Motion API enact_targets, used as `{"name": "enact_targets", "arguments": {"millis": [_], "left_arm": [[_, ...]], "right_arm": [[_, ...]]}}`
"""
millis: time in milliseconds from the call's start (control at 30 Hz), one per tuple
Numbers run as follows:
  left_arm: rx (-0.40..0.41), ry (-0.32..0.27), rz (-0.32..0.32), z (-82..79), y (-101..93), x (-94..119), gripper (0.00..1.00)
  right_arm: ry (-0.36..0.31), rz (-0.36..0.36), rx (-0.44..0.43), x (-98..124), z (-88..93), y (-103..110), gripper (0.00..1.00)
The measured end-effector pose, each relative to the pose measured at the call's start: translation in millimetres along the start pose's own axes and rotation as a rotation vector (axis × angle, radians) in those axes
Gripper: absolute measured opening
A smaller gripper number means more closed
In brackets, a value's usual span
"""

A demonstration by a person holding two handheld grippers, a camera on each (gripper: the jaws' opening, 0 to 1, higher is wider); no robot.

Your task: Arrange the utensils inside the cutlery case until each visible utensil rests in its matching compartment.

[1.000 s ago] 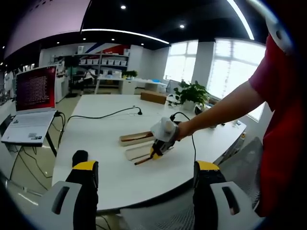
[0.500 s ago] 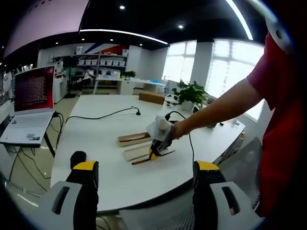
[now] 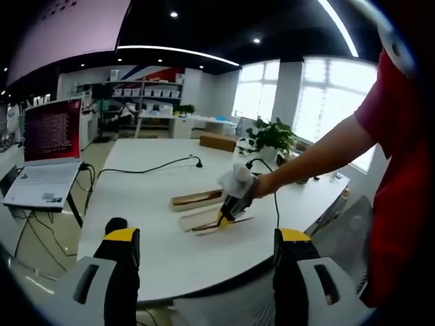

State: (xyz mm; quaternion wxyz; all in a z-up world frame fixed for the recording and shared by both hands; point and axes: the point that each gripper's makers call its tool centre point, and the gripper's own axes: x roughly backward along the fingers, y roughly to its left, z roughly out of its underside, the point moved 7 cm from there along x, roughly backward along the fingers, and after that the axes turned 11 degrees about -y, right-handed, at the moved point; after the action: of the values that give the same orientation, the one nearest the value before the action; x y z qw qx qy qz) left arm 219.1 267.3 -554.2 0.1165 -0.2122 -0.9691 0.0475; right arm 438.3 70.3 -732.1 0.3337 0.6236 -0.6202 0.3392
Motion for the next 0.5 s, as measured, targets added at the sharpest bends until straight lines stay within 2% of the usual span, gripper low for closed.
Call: {"name": "enact_targets", "arguments": {"millis": [167,267,500], "left_arm": [[-0.011,-0.001,0.017,-2.5,-3.0,-0.9,0.83],[-0.009,-0.008,0.012,-3.0,-3.0,1.1,0.83],[-0.009,0.001,0.015,-0.1,-7.0,2.9,0.83]], "right_arm": [[-0.006,0.003,-0.031,6.2,-3.1,0.7,0.00],[-0.048,0.006,-0.040,11.5,-8.9,0.7,0.00],[-0.035,0.014,-0.043,20.7,-11.5,-7.2,0.00]]}}
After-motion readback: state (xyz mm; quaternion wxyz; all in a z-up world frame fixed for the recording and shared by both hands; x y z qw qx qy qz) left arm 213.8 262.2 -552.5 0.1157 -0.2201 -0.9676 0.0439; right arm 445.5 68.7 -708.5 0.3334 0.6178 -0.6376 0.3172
